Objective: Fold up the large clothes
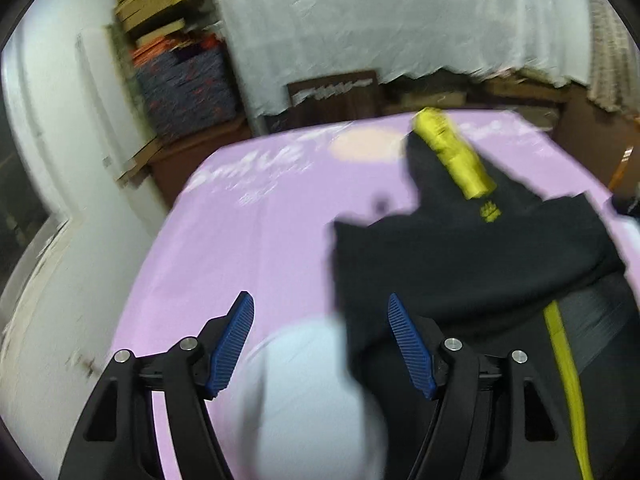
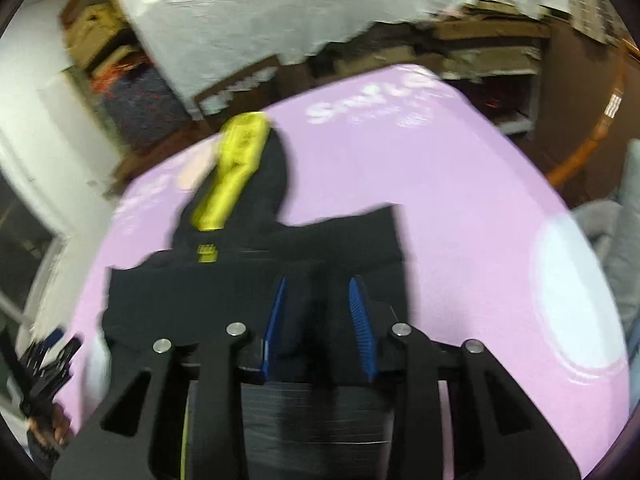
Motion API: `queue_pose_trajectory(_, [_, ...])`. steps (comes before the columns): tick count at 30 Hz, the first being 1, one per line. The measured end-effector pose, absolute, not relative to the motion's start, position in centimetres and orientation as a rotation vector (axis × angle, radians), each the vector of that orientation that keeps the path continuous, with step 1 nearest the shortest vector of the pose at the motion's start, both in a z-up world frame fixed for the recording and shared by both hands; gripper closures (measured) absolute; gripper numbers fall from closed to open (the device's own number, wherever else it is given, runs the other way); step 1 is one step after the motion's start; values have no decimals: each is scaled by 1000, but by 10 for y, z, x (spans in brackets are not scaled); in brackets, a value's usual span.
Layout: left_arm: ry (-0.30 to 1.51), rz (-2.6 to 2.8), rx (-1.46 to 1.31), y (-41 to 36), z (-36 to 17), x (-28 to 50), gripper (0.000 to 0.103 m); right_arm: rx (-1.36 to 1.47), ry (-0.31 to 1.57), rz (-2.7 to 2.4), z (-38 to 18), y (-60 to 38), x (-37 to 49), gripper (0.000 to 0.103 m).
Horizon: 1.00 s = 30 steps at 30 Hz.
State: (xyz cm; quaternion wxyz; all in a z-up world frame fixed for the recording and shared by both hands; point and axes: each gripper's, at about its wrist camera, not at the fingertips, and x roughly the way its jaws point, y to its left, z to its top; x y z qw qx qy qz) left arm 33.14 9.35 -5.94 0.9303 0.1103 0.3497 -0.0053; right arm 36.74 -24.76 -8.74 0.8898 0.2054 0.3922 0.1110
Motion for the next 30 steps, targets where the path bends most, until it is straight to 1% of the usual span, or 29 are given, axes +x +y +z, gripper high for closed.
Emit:
queue_pose_trajectory(3, [742,-85,270,62,-69,349,32,360,837,344,-84,-204,372,72])
queue_pose_trajectory(6, [788,-79,363,43,-98,361,32,283,873,418,-92,-166,374,72])
queue_pose_trajectory(8, [841,-61,383,46,-123,368,32,233,897,426,-102,-154,374,72])
queue_pose_trajectory(9, [816,-72,355,51,-125,366,30,207,917,423,-110,-149,375,73])
queue_pose_trajectory(11, [824,-88,319,60,-125,366,27,176,961,415,-126,-146,375,76])
queue_pose_trajectory(13, [842,-92,281,66,-125,368,24,168,946,443,-135,-149,373,77])
queue_pose_trajectory(16, [860,-93,261,69,-120,369,25,173,955,452,-137,-150,375,76])
queue_pose_trajectory(20, [795,-74,254,74,-96,368,25,202,970,464,-129,-155,376,76])
queue_pose_trajectory(23, [789,-45,248,75,-88,385,25,269,948,469,-118,-166,380,76])
queue_pose_trajectory(27, [849,-19,209,77,-99,415,25,349,941,426,-111,-177,411,75])
queue_pose_trajectory(29, [917,1,221,78,-120,429,24,359,959,405,-116,-178,423,75])
queue_pose_trajectory(30, [901,6,206,80,-126,430,21,350,977,385,-122,-178,429,76])
